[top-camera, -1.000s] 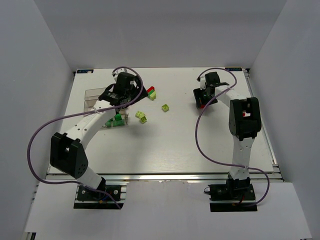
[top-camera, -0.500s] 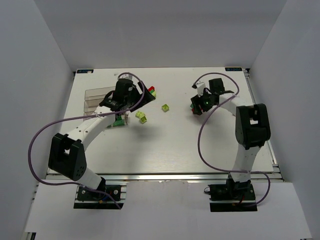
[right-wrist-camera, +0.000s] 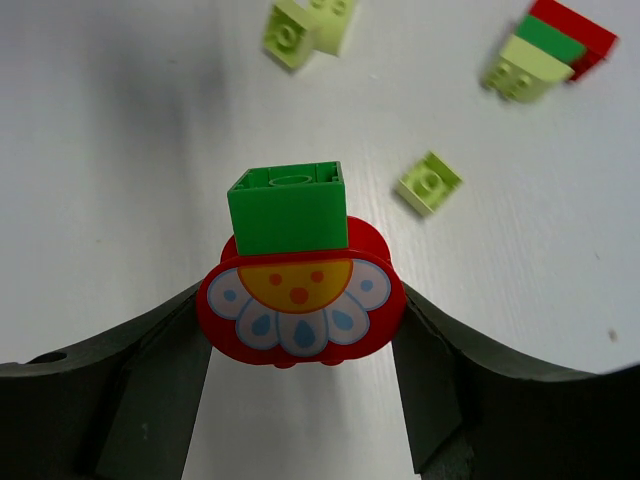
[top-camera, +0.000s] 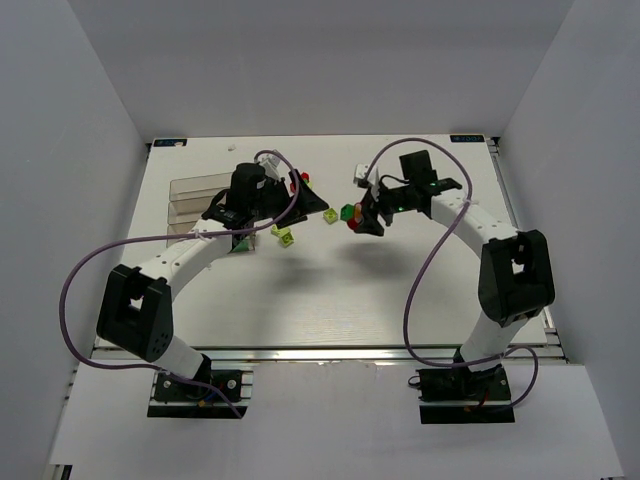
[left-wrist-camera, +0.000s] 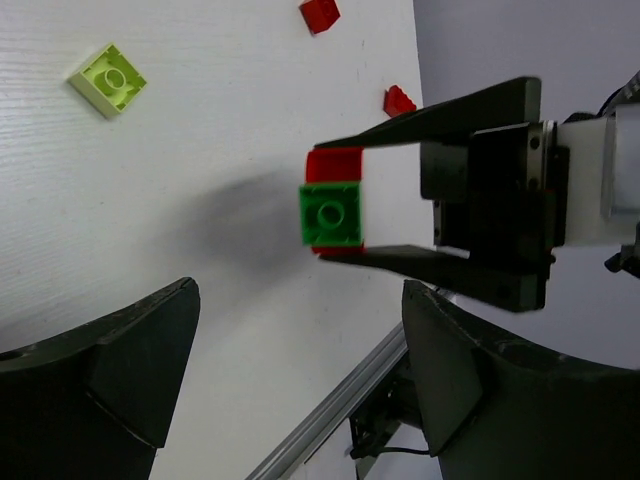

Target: Sort the legos into containers by color

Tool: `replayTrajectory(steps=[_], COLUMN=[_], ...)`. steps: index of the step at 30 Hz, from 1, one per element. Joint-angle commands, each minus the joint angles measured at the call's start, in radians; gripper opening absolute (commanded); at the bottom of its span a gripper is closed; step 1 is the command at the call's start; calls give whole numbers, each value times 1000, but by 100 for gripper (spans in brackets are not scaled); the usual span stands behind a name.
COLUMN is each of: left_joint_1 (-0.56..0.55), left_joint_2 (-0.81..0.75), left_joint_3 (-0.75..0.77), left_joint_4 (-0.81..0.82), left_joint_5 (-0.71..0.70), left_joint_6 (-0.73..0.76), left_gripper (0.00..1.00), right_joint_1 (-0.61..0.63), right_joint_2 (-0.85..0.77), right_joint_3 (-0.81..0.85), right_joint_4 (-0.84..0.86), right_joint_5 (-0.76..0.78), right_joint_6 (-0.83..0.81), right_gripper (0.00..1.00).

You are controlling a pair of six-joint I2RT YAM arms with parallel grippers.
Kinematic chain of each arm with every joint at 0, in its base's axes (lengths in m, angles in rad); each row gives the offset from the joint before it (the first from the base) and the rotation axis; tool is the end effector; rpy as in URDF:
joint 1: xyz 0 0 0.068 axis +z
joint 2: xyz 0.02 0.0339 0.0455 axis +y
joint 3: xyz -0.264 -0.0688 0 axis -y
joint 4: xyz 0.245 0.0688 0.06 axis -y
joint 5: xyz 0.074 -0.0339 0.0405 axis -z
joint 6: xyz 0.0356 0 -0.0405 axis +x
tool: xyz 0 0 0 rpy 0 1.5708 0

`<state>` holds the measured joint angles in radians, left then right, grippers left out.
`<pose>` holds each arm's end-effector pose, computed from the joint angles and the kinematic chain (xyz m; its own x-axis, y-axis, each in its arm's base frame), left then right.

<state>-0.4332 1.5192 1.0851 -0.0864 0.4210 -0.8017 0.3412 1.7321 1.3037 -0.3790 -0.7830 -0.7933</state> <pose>0.3082 -0.1586 0.2756 -0.8204 -0.3431 -0.4573 0.1659 0.6226 -0.7647 0.3486 0.1504 0.2552 0.0190 -0.5293 -0.8482 -0.9740 0.1818 -0.1352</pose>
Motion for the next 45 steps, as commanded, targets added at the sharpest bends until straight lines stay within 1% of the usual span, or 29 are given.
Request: replayTrajectory(steps=[1,5,13,16,17,25,29,33,34,38,39,40,42,43,45], left_joint_1=[4,2,-7,-9,-10,-13,-13,-13,-15,-13,-13,-13,-13,-13,-13], left_joint_2=[-45,-48,-56,-57,-56,-48,-39,-34,-33,-30,-30,-30,-31,-36,-39], left_joint_3=[-13,-31,-63,-82,-86,-109,-111,-117,-119,-125,-126,-126,-123,-125,-122], left_joint_4=[48,51,57,80,79,155,166,175,177,188,194,194,192,191,169], left_joint_5=[45,51,59,73,79,99,116,131,133,144,145,145,141,136,127], left_joint_6=[4,1,-4,-17,-21,-48,-56,-63,-65,-73,-74,-74,-74,-74,-67], left_gripper=[91,90,88,83,80,76,68,63,57,50,47,35,25,17,9], right_joint_1=[61,117,159,166,168,179,180,180,180,180,180,180,182,182,182], right_joint_2=[-39,-43,-36,-34,-35,-45,-48,-49,-51,-51,-51,-51,-51,-52,-52], right_joint_3=[8,19,35,40,40,37,32,31,31,35,37,35,34,34,28], right_joint_4=[15,49,80,94,92,107,126,138,140,144,147,147,147,147,149], right_joint_5=[-56,-50,-33,-33,-32,-38,-39,-39,-39,-41,-42,-42,-41,-39,-36], right_joint_6=[29,72,111,127,129,149,166,178,180,189,190,192,192,192,192], right_gripper=[0,0,0,0,0,0,0,0,0,0,0,0,0,0,0])
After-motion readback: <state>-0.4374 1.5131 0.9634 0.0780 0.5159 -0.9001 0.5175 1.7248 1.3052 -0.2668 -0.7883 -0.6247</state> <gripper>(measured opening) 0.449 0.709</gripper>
